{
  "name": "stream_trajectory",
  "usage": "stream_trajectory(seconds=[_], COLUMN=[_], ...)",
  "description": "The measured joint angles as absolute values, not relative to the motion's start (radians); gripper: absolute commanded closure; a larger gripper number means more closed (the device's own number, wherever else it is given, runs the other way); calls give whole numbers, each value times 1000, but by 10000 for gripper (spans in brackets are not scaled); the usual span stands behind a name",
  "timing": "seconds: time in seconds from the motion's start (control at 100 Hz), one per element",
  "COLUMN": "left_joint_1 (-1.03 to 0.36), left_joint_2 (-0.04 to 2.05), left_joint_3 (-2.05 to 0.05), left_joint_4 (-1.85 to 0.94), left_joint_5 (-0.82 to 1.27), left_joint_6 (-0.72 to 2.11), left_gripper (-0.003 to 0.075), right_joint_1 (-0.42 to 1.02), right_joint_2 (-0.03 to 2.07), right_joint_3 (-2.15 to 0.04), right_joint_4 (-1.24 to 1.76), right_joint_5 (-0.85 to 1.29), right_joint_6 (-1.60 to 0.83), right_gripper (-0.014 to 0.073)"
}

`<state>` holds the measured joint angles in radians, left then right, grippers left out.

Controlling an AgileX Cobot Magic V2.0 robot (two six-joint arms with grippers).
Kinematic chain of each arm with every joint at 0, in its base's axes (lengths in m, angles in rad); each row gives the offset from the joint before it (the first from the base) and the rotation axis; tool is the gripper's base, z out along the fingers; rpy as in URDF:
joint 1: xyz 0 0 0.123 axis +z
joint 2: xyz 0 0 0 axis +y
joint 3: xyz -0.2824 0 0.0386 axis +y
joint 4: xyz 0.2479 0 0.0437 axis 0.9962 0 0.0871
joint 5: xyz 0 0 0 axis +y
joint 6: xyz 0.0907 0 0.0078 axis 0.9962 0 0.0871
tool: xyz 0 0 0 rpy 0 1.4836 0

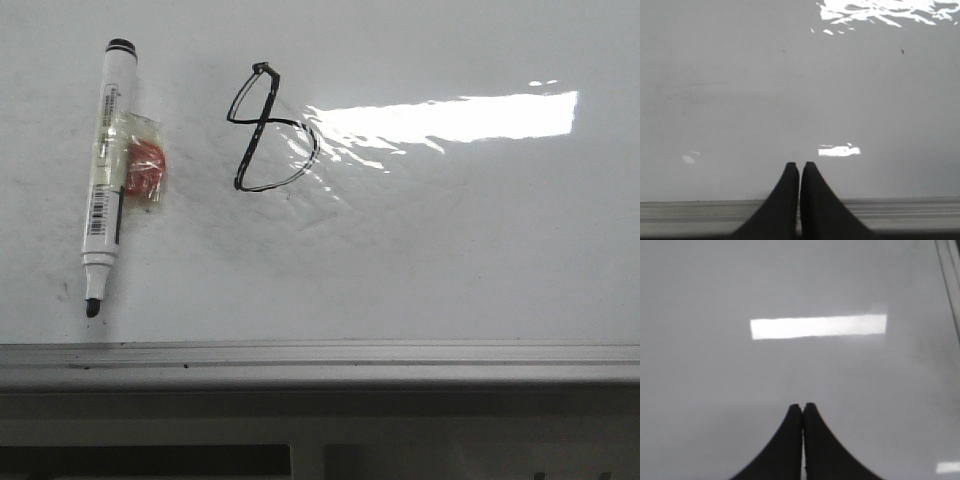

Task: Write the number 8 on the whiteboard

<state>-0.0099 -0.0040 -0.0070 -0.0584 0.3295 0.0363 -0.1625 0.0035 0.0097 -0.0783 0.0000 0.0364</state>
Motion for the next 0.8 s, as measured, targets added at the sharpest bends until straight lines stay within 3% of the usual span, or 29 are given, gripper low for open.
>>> stream_trajectory(seconds=[0.39, 0.8], left_joint_1=[-10, -10], left_joint_2=[-4, -4], left_joint_3=[-7, -7], left_joint_4=[-58, -58], left_joint_5=[329, 329], left_joint_6=[36, 36], left_gripper=[741, 741], right_joint_1=[-201, -201], right_joint_2=[-10, -10], right_joint_3=[10, 10], right_joint_4=[-62, -60], right_joint_5=[311, 323], right_joint_6=[21, 0], right_gripper=[657, 657])
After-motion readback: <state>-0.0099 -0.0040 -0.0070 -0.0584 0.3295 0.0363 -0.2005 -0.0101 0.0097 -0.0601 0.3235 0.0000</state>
